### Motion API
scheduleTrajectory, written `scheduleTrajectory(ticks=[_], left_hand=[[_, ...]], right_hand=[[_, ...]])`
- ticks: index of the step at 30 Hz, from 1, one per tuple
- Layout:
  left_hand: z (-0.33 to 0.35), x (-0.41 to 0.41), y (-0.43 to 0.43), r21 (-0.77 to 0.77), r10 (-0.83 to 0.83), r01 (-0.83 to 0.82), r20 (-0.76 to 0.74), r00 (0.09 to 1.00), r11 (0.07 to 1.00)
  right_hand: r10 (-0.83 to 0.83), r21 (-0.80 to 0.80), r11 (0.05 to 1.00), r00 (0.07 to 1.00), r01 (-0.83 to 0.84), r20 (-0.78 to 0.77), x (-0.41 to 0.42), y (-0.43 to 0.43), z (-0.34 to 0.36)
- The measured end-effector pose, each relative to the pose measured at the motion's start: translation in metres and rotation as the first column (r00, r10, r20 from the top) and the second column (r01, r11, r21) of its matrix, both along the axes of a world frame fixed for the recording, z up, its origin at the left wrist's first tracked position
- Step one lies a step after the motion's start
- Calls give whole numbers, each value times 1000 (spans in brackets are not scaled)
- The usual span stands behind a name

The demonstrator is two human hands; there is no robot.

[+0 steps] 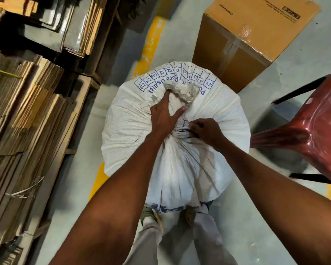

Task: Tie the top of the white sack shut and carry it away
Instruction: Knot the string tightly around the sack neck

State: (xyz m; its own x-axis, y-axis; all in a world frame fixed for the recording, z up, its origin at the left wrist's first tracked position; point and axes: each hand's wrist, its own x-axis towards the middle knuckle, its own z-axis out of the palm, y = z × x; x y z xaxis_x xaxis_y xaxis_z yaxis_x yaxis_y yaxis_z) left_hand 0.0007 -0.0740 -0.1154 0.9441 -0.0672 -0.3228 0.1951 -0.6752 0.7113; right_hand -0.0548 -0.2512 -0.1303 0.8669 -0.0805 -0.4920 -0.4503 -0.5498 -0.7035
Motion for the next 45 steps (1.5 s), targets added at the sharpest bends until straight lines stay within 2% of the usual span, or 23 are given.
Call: scheduleTrajectory(ticks=[3,5,7,9,10,12,14,16,18,20,21,23,24,25,26,28,29,31,33,36,39,42,45], left_hand=[[2,15,1,86,-50,54,-55,997,995],[10,13,-1,89,-71,79,-92,993,993],[18,7,-7,69,-43,51,-111,993,996],[22,-1,-14,28,37,-34,-107,994,999],[26,-5,-18,1,76,-77,-125,989,997],[33,-8,-24,-21,151,-158,-193,969,987],[33,-8,-22,-29,210,-229,-297,931,973],[30,-13,-14,-105,206,-263,-377,903,959],[22,-22,-3,-224,172,-281,-408,897,933],[11,-38,9,-311,279,-418,-404,871,853],[9,-47,15,-374,378,-550,-441,814,747],[12,-61,28,-510,487,-718,-528,696,473],[9,-67,33,-552,520,-744,-538,663,378],[7,-72,37,-573,534,-697,-460,709,431],[9,-76,38,-560,530,-593,-295,795,579],[7,-76,31,-348,310,-284,20,951,894],[7,-72,26,-245,209,-196,26,978,949],[16,-64,16,-338,182,-215,-129,975,916],[16,-56,13,-422,278,-350,-224,934,836],[14,-53,7,-344,422,-468,-202,884,814],[8,-53,12,-204,485,-543,-273,830,815],[11,-48,11,-167,461,-539,-353,815,826],[14,-51,8,-225,440,-559,-416,796,798]], right_hand=[[104,-108,989,995,-104,-12,-3,1,5],[216,-287,928,971,-238,-106,0,1,13],[189,-387,907,982,-164,26,6,6,29],[113,-174,983,934,-56,338,13,22,45],[91,-21,996,924,-89,371,16,32,53],[52,335,936,982,-111,181,13,42,58],[-49,543,835,996,82,-75,9,44,53],[-111,471,861,975,190,-191,5,50,45],[-36,187,981,999,39,-21,2,57,40],[94,-108,991,991,-83,96,-2,66,30],[118,-175,980,986,-97,114,-4,69,27],[33,-203,979,995,-13,95,-8,69,21],[-51,-163,985,997,60,58,-10,66,19],[-125,-121,984,991,130,48,-11,65,18],[-162,-123,978,984,170,72,-12,63,19],[-109,-174,976,988,128,114,-8,61,19],[-37,-195,979,995,55,96,-4,60,18],[92,-229,970,996,-87,11,5,60,21],[70,-169,983,996,-77,-50,11,59,28],[25,-93,995,995,-33,-94,9,59,41],[49,-51,997,992,-56,-118,-10,60,51],[104,-172,978,991,-116,-79,-23,60,50],[11,-265,964,1000,-8,9,-23,61,46]])
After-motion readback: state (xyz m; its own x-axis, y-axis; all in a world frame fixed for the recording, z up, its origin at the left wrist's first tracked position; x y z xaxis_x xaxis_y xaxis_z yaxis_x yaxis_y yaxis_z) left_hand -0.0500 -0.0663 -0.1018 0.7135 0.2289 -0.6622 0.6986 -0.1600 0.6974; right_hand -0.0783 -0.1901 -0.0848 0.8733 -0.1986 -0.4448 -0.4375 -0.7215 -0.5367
